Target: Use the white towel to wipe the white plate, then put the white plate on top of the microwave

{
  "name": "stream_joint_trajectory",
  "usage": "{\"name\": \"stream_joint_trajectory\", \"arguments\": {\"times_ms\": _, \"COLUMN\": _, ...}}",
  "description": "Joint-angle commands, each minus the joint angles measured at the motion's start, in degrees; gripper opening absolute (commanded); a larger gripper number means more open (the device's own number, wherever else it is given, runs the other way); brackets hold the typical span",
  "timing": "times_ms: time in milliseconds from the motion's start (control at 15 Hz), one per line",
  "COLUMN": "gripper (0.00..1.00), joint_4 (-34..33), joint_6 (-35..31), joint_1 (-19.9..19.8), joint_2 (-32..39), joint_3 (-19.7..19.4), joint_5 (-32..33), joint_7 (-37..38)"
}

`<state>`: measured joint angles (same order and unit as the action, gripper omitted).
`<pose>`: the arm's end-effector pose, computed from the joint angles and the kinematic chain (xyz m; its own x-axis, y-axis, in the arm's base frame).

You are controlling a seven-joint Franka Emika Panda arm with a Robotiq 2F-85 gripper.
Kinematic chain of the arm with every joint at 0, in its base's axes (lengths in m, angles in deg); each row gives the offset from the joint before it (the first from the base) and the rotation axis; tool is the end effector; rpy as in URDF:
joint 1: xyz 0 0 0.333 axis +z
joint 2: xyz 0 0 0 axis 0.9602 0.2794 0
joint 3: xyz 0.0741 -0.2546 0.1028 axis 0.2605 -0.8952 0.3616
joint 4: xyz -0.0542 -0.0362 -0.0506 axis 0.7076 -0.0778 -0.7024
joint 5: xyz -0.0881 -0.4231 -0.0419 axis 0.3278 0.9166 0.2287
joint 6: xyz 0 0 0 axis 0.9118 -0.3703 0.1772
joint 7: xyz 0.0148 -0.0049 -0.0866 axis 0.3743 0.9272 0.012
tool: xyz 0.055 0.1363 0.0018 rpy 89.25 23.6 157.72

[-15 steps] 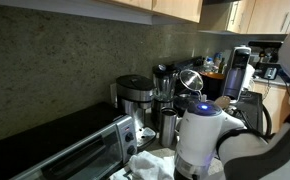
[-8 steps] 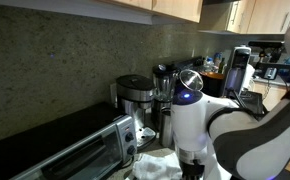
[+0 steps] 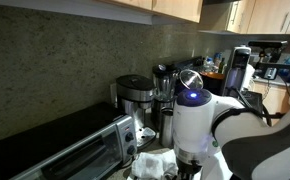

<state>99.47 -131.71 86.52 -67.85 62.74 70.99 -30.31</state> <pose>0.4020 0.1983 0.1356 0.9912 -0.1315 0.0165 -0.1324 -0.9785 0.1580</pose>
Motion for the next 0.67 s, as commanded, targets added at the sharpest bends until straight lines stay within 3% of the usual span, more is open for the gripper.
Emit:
{"name": "stream_joint_trajectory", "arguments": {"times_ms": 0, "gripper": 0.06, "joint_4": 0.83, "joint_6": -3.01, "joint_1": 1.0, "joint_2": 1.44, "joint_3": 0.98, "joint_5": -15.83, "joint_7": -9.57}}
{"name": "stream_joint_trajectory", "arguments": {"times_ms": 133, "gripper": 0.06, "joint_4": 0.05, "joint_6": 1.52, "joint_1": 1.37, "joint_2": 1.21, "joint_3": 0.91, "joint_5": -20.61, "joint_7": -13.38}}
{"name": "stream_joint_trajectory", "arguments": {"times_ms": 400, "gripper": 0.06, "joint_4": -0.39, "joint_6": 7.65, "joint_1": 1.47, "joint_2": -1.35, "joint_3": -1.1, "joint_5": -4.92, "joint_7": -4.1}}
{"name": "stream_joint_trajectory", "arguments": {"times_ms": 600, "gripper": 0.06, "joint_4": -0.13, "joint_6": 4.61, "joint_1": 1.06, "joint_2": -3.12, "joint_3": -1.39, "joint_5": 3.87, "joint_7": 2.11}}
